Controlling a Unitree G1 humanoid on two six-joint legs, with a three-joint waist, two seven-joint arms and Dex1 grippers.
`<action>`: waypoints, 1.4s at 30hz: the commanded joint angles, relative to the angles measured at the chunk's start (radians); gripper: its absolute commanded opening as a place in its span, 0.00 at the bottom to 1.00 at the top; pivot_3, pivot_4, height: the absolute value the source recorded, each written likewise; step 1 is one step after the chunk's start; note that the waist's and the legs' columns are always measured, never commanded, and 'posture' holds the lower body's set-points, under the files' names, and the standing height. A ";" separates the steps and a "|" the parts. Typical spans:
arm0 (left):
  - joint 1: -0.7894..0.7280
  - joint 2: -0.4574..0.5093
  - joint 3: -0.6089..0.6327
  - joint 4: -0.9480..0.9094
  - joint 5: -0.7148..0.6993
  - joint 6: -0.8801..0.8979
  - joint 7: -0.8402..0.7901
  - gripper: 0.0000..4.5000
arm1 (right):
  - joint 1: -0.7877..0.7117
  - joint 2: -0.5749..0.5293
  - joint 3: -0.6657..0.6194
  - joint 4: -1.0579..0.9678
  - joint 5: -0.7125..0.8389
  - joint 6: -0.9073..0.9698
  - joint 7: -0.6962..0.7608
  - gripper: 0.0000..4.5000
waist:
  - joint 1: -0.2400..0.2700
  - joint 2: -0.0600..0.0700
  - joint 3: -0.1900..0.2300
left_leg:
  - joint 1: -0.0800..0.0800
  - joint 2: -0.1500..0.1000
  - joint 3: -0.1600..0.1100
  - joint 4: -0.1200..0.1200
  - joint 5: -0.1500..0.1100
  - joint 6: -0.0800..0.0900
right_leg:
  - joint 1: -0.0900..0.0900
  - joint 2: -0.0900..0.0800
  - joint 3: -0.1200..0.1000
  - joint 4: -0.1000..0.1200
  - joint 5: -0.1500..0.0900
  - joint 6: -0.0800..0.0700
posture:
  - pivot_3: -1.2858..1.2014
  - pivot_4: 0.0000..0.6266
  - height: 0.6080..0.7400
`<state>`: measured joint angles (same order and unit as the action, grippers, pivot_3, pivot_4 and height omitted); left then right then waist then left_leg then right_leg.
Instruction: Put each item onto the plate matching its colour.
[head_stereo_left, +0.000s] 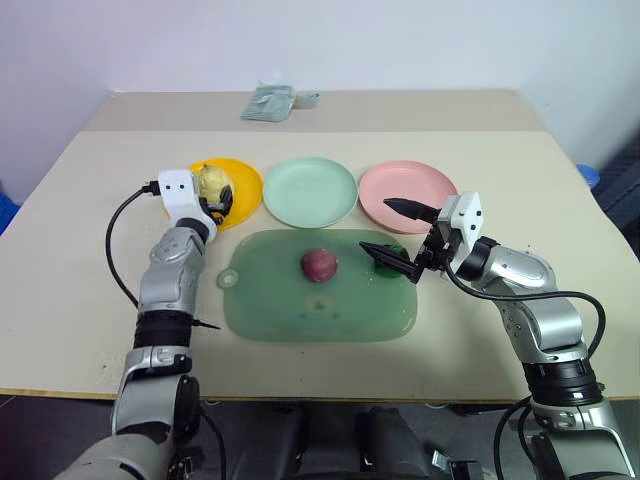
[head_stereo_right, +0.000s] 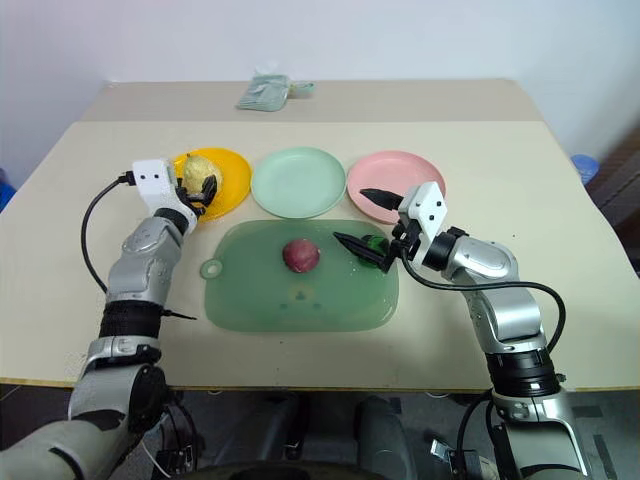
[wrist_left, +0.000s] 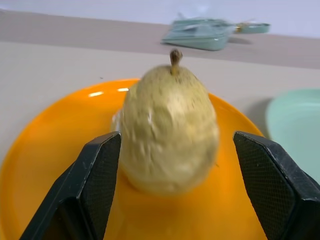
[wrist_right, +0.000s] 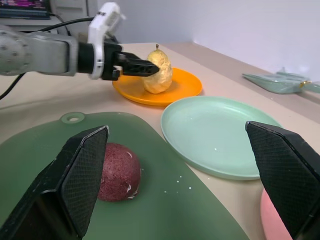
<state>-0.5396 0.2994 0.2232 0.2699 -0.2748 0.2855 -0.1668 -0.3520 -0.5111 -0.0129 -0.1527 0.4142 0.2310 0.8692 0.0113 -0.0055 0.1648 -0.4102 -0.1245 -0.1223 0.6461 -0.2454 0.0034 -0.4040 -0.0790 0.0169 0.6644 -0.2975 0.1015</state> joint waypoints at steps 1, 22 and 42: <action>0.100 0.049 0.011 -0.246 -0.065 0.039 -0.099 0.80 | 0.004 0.000 -0.019 -0.036 0.017 -0.007 -0.003 1.00 | -0.006 0.000 0.000 | 0.000 0.000 0.000 0.000 0.000 0.000 | 0.000 0.000 0.000 0.000 0.000 0.000 | 0.52 0.24 1.00; 0.404 0.338 -0.051 -0.503 -0.298 0.047 -0.815 0.80 | 0.000 0.029 0.090 -0.113 -0.009 0.102 -0.037 1.00 | -0.006 0.001 0.000 | 0.000 0.001 0.003 -0.002 -0.001 0.001 | -0.002 0.000 0.003 -0.001 0.000 0.000 | 0.52 0.24 1.00; 0.665 0.514 0.178 -0.551 -0.421 -0.069 -1.162 0.80 | -0.171 0.150 0.311 0.006 -0.175 0.312 -0.131 1.00 | -0.024 0.002 0.000 | 0.002 0.002 0.005 -0.005 -0.003 0.005 | -0.005 0.000 0.004 -0.002 -0.001 -0.002 | 0.52 0.24 1.00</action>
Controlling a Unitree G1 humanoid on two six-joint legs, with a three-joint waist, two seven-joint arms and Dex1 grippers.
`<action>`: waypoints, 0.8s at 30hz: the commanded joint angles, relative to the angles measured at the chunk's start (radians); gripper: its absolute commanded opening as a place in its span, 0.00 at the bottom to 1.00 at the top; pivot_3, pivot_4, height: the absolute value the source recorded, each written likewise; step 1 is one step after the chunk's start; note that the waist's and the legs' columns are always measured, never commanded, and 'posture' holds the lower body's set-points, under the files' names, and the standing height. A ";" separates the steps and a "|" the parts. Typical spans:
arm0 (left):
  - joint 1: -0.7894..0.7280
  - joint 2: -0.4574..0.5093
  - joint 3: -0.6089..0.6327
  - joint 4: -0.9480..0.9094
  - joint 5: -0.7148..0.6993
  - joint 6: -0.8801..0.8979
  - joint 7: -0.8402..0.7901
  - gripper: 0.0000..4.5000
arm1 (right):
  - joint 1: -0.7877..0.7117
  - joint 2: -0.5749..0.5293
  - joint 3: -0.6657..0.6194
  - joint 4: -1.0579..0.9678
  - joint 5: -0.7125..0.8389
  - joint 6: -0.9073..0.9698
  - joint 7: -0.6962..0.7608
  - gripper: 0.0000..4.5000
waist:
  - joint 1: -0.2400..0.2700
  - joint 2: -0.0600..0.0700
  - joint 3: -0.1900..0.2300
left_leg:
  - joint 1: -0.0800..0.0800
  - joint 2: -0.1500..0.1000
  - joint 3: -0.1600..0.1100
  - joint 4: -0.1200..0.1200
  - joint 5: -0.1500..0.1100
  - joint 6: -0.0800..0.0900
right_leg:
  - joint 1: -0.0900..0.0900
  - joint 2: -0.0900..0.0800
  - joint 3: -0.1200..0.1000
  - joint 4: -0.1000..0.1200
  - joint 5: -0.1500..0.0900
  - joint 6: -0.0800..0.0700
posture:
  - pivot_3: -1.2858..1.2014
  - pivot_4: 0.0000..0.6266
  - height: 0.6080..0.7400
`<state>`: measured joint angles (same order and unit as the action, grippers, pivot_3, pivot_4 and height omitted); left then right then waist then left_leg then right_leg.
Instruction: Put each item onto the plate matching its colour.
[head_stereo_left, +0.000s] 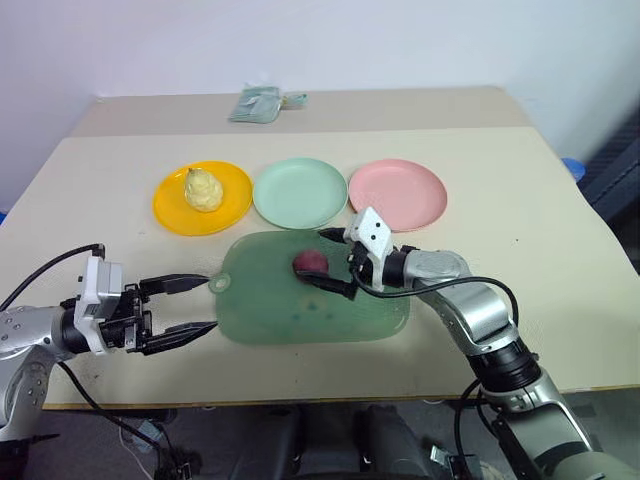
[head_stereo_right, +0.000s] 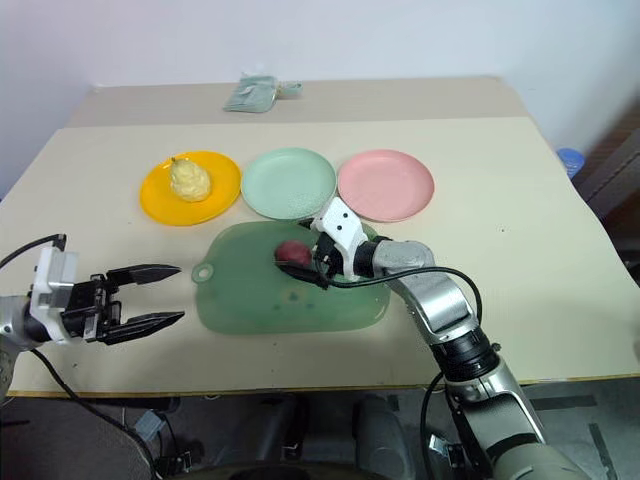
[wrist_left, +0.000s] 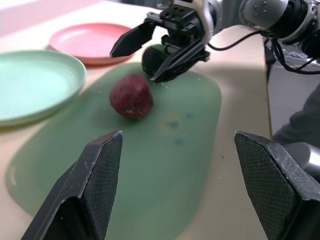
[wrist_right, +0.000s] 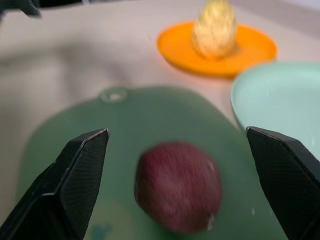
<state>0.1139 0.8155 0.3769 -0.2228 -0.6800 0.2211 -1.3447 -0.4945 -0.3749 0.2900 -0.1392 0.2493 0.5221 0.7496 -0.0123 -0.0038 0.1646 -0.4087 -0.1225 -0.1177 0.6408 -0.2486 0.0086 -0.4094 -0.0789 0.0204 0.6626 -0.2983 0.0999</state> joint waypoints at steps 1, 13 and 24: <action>0.021 -0.006 0.023 -0.072 -0.016 -0.004 0.024 0.80 | -0.035 0.021 0.016 0.004 -0.021 0.036 -0.021 1.00 | 0.000 0.000 0.000 | 0.000 0.000 0.000 0.000 0.000 0.000 | 0.000 0.000 0.000 0.000 0.000 0.000 | 0.52 0.24 1.00; 0.060 -0.028 0.024 -0.114 -0.006 -0.018 0.073 0.80 | -0.074 0.096 0.043 0.088 -0.087 0.084 -0.074 1.00 | 0.000 0.000 0.000 | 0.000 0.000 0.000 -0.001 0.000 0.000 | 0.000 0.000 0.000 0.000 0.000 0.000 | 0.52 0.24 1.00; 0.067 -0.055 0.021 -0.107 -0.004 -0.037 0.112 0.81 | -0.098 0.087 -0.060 -0.029 -0.024 0.163 -0.089 0.61 | 0.000 0.000 0.000 | 0.000 0.000 0.000 -0.001 0.000 0.000 | -0.001 0.000 0.000 0.000 0.000 0.000 | 0.52 0.24 1.00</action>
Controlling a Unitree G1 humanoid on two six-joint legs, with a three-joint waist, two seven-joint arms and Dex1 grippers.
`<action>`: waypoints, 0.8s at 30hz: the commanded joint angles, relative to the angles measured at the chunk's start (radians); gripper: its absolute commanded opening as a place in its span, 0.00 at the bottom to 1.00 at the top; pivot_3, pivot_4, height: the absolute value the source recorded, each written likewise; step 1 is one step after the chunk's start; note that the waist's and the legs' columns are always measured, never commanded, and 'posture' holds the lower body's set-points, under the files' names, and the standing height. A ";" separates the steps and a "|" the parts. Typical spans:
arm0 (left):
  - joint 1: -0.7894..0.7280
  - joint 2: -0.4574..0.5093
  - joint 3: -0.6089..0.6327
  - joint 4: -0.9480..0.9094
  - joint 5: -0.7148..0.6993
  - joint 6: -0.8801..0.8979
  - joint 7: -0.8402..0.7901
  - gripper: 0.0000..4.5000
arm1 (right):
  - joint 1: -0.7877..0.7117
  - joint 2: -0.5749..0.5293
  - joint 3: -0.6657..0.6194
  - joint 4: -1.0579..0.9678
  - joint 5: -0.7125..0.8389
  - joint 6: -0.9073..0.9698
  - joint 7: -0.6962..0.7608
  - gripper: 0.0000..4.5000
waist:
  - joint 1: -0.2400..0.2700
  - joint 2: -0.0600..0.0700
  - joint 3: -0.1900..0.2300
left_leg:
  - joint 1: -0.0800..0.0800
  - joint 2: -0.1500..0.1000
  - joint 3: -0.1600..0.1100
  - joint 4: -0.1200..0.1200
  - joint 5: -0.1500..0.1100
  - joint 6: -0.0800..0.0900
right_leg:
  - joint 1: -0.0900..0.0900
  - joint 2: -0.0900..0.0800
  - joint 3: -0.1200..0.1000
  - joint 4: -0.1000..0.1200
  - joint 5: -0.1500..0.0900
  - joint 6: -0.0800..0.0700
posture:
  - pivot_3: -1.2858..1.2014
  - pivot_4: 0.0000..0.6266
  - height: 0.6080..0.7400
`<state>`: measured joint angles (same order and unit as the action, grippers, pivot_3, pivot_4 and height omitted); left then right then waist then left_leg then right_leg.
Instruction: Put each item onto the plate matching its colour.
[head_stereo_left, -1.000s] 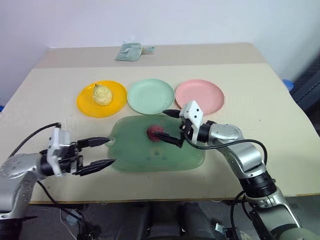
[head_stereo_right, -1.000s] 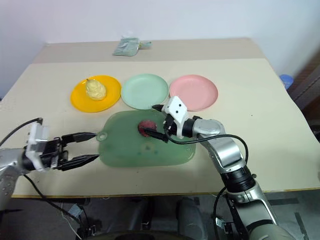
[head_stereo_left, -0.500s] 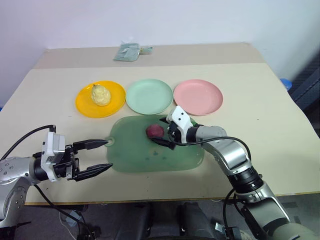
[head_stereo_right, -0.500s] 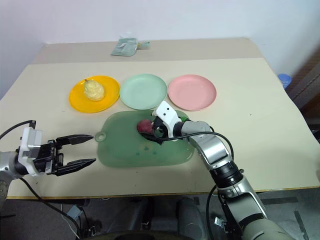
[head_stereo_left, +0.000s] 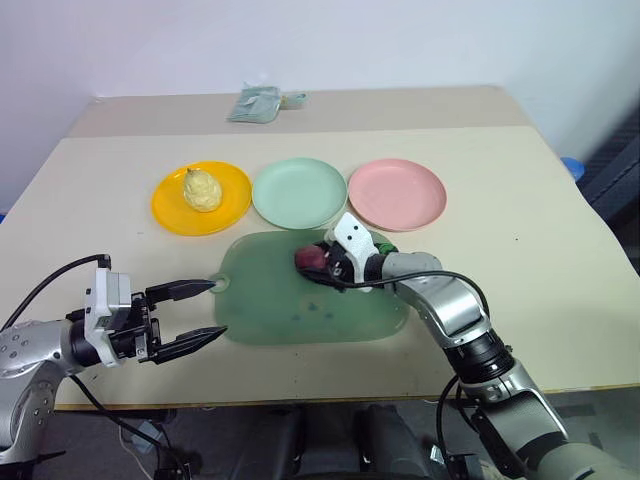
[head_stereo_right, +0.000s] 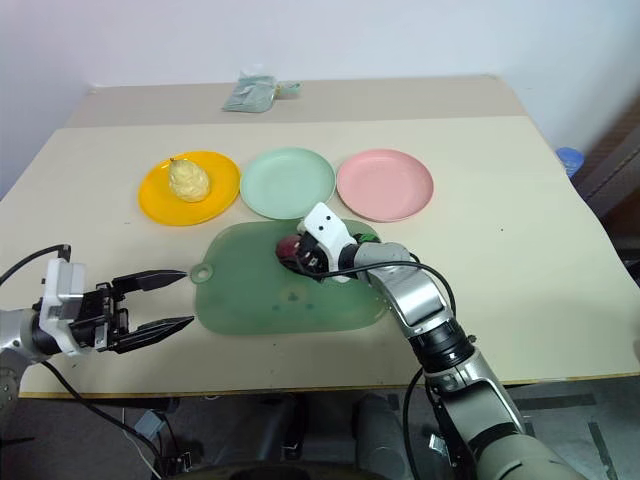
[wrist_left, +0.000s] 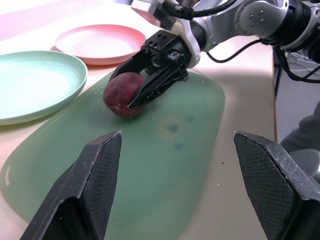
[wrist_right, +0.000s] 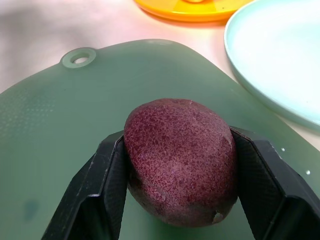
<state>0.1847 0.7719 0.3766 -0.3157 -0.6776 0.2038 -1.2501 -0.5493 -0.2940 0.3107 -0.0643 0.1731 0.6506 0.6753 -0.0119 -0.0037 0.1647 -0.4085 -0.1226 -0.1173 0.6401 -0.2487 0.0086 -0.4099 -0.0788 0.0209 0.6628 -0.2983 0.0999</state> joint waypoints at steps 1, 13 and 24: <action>-0.006 -0.017 0.019 -0.009 -0.006 -0.021 0.023 0.81 | -0.061 0.018 -0.118 -0.120 0.072 0.051 -0.035 0.61 | 0.000 0.001 0.000 | 0.000 0.000 0.000 0.000 0.000 0.000 | 0.000 0.000 0.000 0.000 0.000 0.000 | 0.52 0.24 1.00; -0.075 -0.098 -0.027 0.069 0.033 -0.075 0.063 0.81 | -0.421 -0.057 -0.386 0.601 -0.003 -0.305 -0.203 0.61 | -0.001 -0.001 -0.001 | 0.002 0.000 0.002 -0.003 0.002 -0.003 | 0.000 0.000 0.001 -0.001 0.000 0.000 | 0.52 0.24 1.00; -0.143 -0.074 -0.022 0.062 0.007 -0.033 0.077 0.81 | -0.624 -0.027 -0.409 1.294 -0.081 -0.707 -0.227 0.61 | -0.040 0.000 0.000 | 0.001 0.001 0.006 -0.009 0.005 -0.007 | -0.002 0.000 0.003 0.001 0.000 0.000 | 0.52 0.24 1.00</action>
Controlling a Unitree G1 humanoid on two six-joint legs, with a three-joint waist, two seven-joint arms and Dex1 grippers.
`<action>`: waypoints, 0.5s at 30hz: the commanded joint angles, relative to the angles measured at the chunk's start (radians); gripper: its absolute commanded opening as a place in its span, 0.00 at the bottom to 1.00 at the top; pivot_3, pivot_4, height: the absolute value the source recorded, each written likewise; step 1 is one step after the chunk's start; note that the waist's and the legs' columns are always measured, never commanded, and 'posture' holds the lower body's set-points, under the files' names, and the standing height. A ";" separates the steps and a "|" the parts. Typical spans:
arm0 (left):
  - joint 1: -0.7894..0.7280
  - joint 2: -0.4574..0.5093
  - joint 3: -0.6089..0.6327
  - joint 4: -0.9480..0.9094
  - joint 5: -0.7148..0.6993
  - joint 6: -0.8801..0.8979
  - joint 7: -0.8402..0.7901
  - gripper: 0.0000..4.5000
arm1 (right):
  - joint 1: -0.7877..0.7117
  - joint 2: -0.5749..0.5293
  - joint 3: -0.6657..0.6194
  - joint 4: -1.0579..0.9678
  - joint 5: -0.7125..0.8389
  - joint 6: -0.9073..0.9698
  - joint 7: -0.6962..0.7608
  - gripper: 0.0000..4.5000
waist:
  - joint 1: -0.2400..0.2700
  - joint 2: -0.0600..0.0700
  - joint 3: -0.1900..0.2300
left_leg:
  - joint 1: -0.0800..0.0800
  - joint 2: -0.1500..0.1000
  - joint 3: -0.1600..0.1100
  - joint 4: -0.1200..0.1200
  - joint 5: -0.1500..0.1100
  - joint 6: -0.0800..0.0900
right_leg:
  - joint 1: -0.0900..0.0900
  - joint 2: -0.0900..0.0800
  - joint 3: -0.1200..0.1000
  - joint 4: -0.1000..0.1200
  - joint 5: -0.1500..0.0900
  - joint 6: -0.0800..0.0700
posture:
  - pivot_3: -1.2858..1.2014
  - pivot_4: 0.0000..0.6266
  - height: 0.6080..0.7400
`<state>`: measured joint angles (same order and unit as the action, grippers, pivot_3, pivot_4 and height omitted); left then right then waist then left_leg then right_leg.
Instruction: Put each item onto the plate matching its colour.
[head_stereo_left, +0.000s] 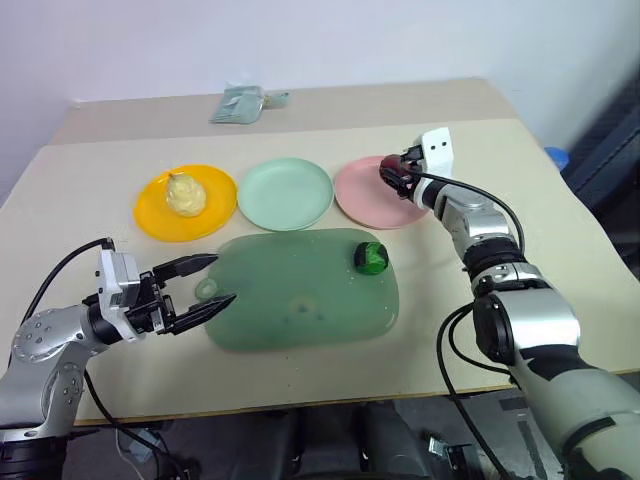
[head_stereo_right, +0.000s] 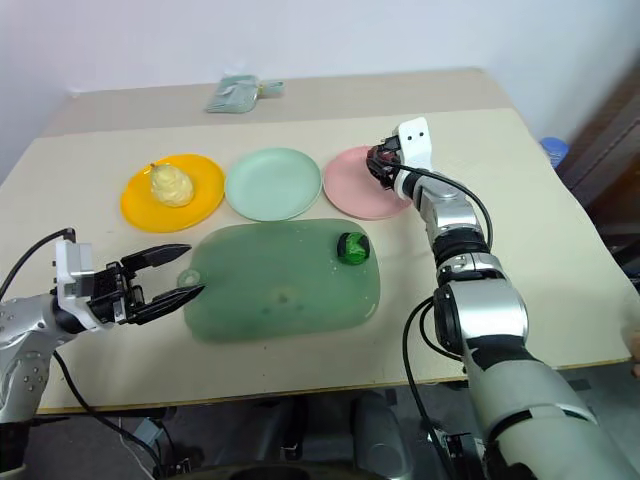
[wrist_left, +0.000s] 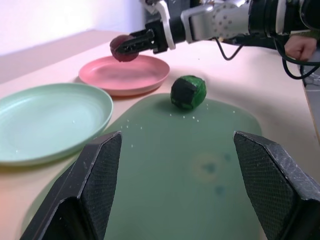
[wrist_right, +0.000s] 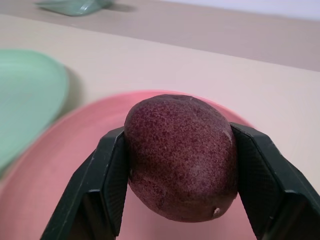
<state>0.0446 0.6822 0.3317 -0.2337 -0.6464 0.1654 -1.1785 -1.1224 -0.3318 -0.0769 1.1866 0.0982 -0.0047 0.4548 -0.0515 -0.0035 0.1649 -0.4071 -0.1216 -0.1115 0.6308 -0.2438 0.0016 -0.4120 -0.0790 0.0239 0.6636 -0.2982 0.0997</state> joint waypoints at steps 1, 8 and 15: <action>-0.006 0.015 0.025 -0.023 -0.027 0.012 0.013 0.81 | -0.054 0.014 -0.026 0.059 -0.006 -0.053 0.000 0.68 | 0.000 0.000 0.000 | 0.000 0.000 0.000 0.000 0.000 0.000 | 0.000 0.000 0.000 0.000 0.000 0.000 | 0.52 0.24 1.00; -0.010 -0.015 0.008 -0.058 -0.040 0.040 0.083 0.81 | -0.030 0.007 -0.047 0.053 -0.003 -0.094 0.015 0.99 | 0.008 0.000 0.000 | 0.000 0.000 0.000 0.001 0.000 0.000 | 0.001 0.000 0.000 0.000 0.000 0.000 | 0.52 0.24 1.00; -0.009 -0.055 -0.029 -0.105 -0.035 0.064 0.139 0.81 | 0.184 -0.041 -0.061 -0.357 0.101 0.047 0.235 0.99 | 0.012 0.000 0.000 | 0.000 0.000 0.000 0.002 0.000 0.000 | 0.001 0.000 0.000 0.000 0.000 0.000 | 0.52 0.24 1.00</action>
<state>0.0370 0.6290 0.3116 -0.3011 -0.6670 0.2250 -1.0558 -0.9785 -0.3572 -0.1263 0.9916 0.1486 -0.0153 0.6318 -0.0395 -0.0032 0.1650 -0.4071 -0.1217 -0.1120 0.6326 -0.2440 0.0019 -0.4106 -0.0791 0.0237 0.6637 -0.2982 0.0998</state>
